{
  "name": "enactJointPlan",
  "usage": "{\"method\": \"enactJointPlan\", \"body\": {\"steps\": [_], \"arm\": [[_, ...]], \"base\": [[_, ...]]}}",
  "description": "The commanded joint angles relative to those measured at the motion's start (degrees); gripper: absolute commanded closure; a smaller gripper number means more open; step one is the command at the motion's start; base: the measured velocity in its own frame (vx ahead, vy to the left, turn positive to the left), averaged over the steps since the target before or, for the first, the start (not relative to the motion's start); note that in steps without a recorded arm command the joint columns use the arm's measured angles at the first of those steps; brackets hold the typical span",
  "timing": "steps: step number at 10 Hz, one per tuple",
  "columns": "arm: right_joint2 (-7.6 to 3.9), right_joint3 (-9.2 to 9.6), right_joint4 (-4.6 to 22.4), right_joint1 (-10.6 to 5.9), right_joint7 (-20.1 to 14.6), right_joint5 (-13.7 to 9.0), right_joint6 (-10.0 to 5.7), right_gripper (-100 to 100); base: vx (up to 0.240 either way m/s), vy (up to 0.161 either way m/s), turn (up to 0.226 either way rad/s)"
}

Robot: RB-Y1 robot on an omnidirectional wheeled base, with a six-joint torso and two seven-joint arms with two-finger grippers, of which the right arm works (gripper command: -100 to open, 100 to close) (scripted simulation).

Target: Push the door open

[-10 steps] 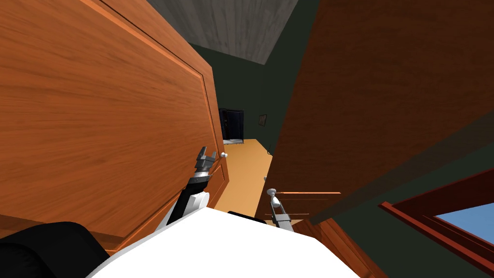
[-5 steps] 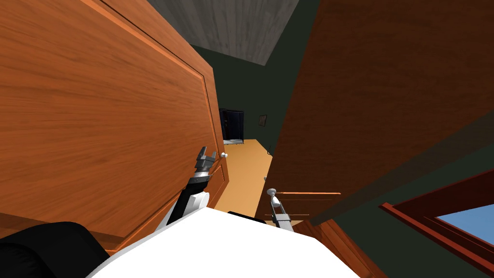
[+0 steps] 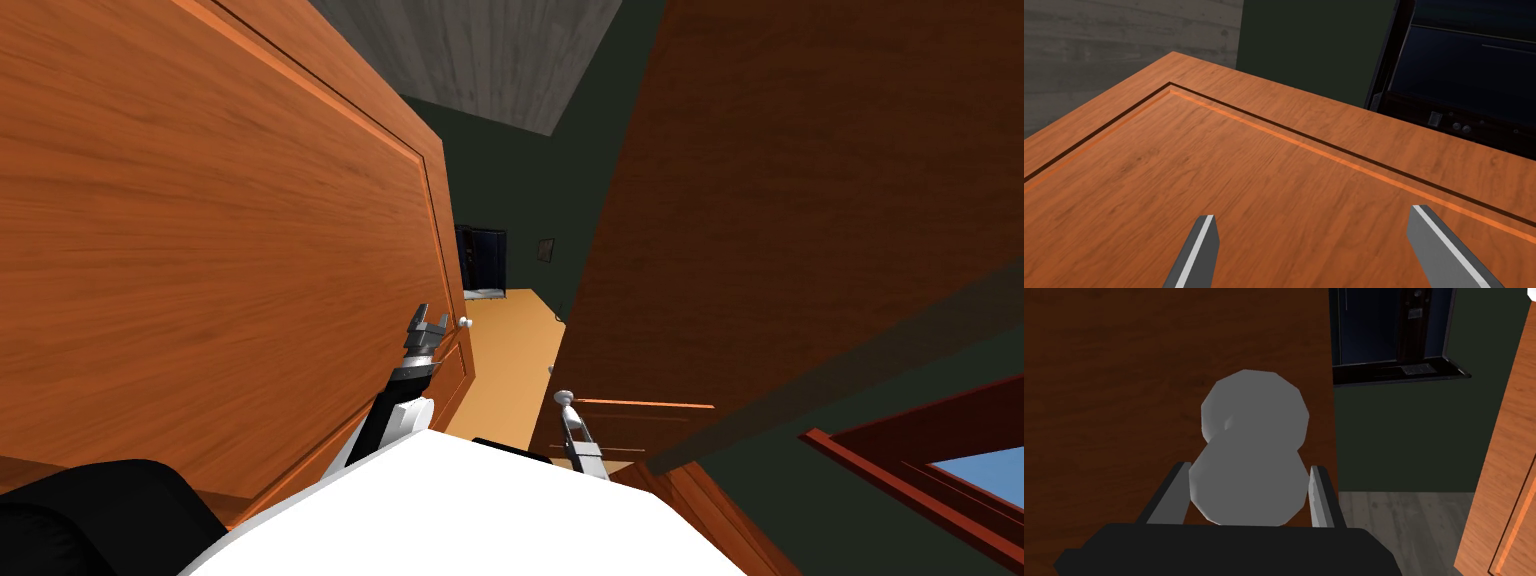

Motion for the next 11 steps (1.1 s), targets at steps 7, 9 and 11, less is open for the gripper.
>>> {"method": "enactJointPlan", "body": {"steps": [7,9,11], "arm": [[-0.98,1.01,0.74,-2.00,-10.74,-6.23,-0.81,100],[-1.22,1.61,1.10,-2.60,-14.51,-8.70,-1.00,100],[-1.32,1.95,1.30,-2.93,-17.16,-10.07,-1.11,100]], "base": [[0.040,0.001,0.020],[0.042,0.000,0.013],[0.035,-0.004,0.014]]}}
